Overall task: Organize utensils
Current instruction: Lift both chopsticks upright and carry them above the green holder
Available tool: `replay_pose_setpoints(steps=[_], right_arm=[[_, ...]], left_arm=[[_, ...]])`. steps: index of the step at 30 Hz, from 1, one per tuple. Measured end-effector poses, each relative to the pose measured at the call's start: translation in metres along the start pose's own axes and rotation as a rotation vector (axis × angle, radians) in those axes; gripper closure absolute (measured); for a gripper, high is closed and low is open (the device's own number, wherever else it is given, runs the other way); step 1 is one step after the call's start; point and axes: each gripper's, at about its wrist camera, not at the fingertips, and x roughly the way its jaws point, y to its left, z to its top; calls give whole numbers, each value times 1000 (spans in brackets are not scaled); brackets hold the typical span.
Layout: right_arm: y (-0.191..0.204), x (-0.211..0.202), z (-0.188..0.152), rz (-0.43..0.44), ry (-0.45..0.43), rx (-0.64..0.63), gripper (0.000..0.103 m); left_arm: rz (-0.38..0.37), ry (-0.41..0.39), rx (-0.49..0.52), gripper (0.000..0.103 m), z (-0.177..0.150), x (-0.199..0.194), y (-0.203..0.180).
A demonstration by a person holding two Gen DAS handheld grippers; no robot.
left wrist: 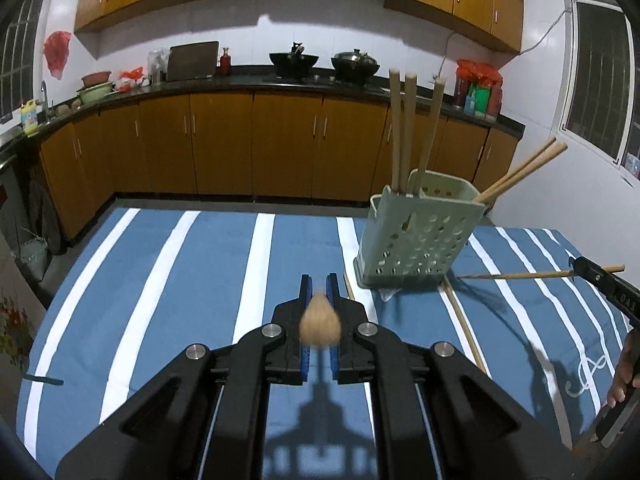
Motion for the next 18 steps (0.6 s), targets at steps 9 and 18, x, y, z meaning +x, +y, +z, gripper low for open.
replay_pose_setpoints(steps=[9,18], right_arm=[[3,-1,4,2,-16,5,95],[13,-34,42,31,-135,-29,95]], left_arm=[[-3,-4,3,95,4,0,-2],[-30,-90,12,95,34,-21,-6]])
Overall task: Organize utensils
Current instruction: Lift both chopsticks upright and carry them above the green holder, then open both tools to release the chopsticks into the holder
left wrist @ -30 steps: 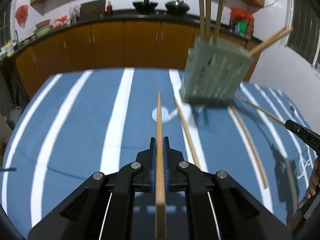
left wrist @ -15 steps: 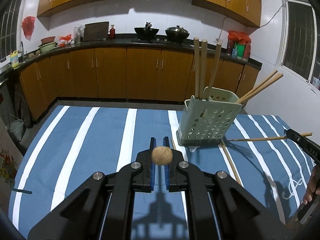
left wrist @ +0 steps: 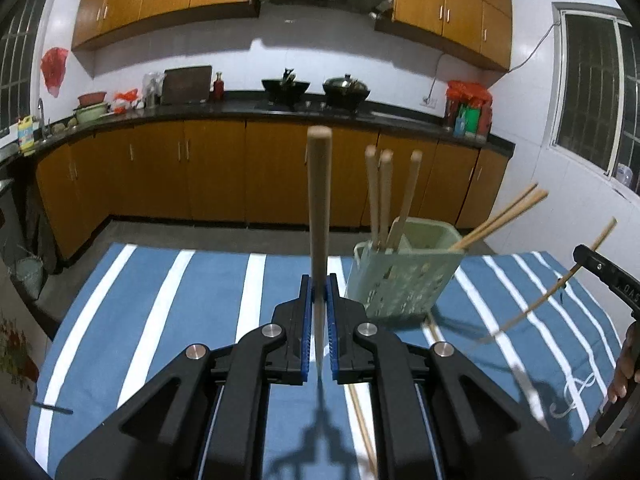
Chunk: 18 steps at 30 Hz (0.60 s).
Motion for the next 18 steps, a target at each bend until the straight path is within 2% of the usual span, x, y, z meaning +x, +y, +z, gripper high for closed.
replay_pose_setpoints(steps=[5,7,11,13,18], right_arm=[[12,-20,29,51,-66,-25,95],[20,-32,45,72,-119,-41,95],[33,-48,71,99,-219,-46,95],[40,-48,83,102,-265,-41,95],[43,-23,96,84,-298,-6,95]], left_arm=[[-24,-54,18,95,23,-12,-12],[-37,-86,30,95,33,-18,-19],[-74,-187,30,95,61,-33,-39],[-91,-231,14,95,72,-37,-44],[-94,-336,-14,95,94,-35,-59]])
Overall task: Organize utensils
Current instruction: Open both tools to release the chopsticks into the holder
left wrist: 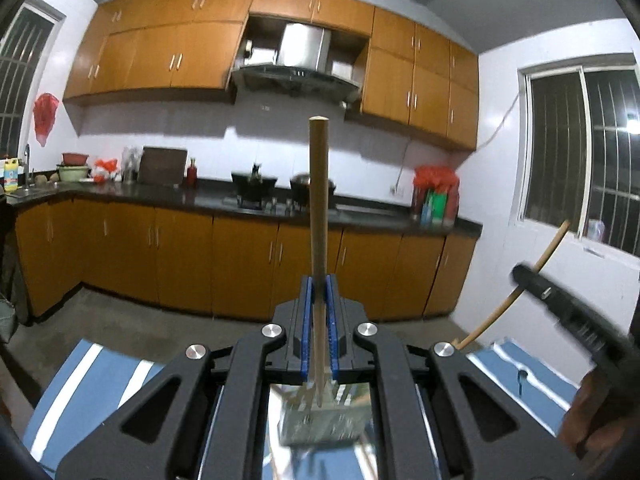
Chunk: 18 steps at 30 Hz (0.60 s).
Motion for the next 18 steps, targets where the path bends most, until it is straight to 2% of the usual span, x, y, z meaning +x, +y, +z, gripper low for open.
replay_pose_setpoints(steps=[3,6,13,15,17,18], right_arm=[[-3,20,-2,-15,-3,18,95],[-6,37,-7,-23,0,31,95],[-3,69,-29,-8,63,22,95],[-1,74,-37,0,89,24,92],[0,74,-42,3,98,21,91],[0,74,-42,5,99,21,90]], left_arm=[[19,-32,-1,95,-1,17,-4],[25,-28,-13,95,-9,33,-2],[25,37,-32,95,-40,64,5],[17,59,-41,94,-45,66,7],[18,71,-39,87,-47,67,8],[21,70,-37,74,-47,65,9]])
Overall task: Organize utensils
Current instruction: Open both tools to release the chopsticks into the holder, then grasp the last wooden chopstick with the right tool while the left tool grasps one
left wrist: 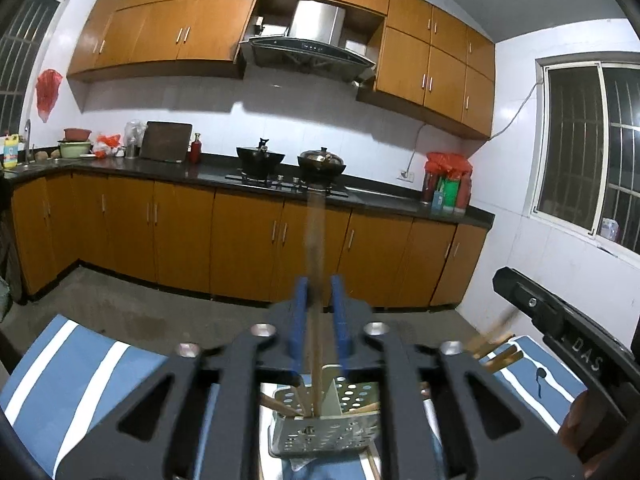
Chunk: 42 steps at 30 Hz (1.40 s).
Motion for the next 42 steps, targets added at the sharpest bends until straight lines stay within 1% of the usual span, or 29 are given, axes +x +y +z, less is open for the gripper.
replay_pose_setpoints(steps=[1,6,8,10,13,15,18,21,22,23,24,26,29,30,34,39,42], right_arm=[[-1,-2,-1,1,-2,1,88],[-6,-17,3,2,-22,6,86],[-10,-25,6,-3,-31,5,84],[-14,-36,6,-13,-37,2,80],[-24,-51,-1,-41,-22,1,77],[-34,-59,-16,-68,15,11,75],[-48,-60,-44,-104,102,13,73],[-59,-49,-87,-129,243,8,73],[-63,-43,-108,-137,307,13,73],[-65,-40,-123,-138,352,22,73],[-67,-36,-140,-130,405,38,73],[-66,-31,-165,-109,483,62,73],[-57,-28,-198,-67,567,78,76],[-51,-27,-206,-54,588,72,76],[-33,-23,-226,-24,637,32,79],[-21,-18,-230,-29,658,2,80],[-21,-16,-232,-41,661,-17,88]], left_arm=[[0,-8,-1,66,1,-3,1],[-2,-20,-5,65,6,-10,3],[-2,-24,-17,65,9,-15,5],[-2,-29,-31,63,12,-25,9],[16,-22,-41,59,11,-41,17],[33,-9,-49,56,7,-50,25],[80,37,-59,54,-11,-63,41],[142,112,-53,52,-41,-67,56],[163,163,-49,52,-57,-65,62],[169,193,-48,52,-65,-63,65],[181,241,-44,52,-81,-59,69],[198,309,-37,52,-101,-54,73],[195,413,-40,52,-133,-47,75],[188,446,-39,52,-144,-44,74],[169,506,-17,52,-163,-40,65],[144,542,10,52,-175,-36,51],[131,554,18,52,-182,-36,47]])
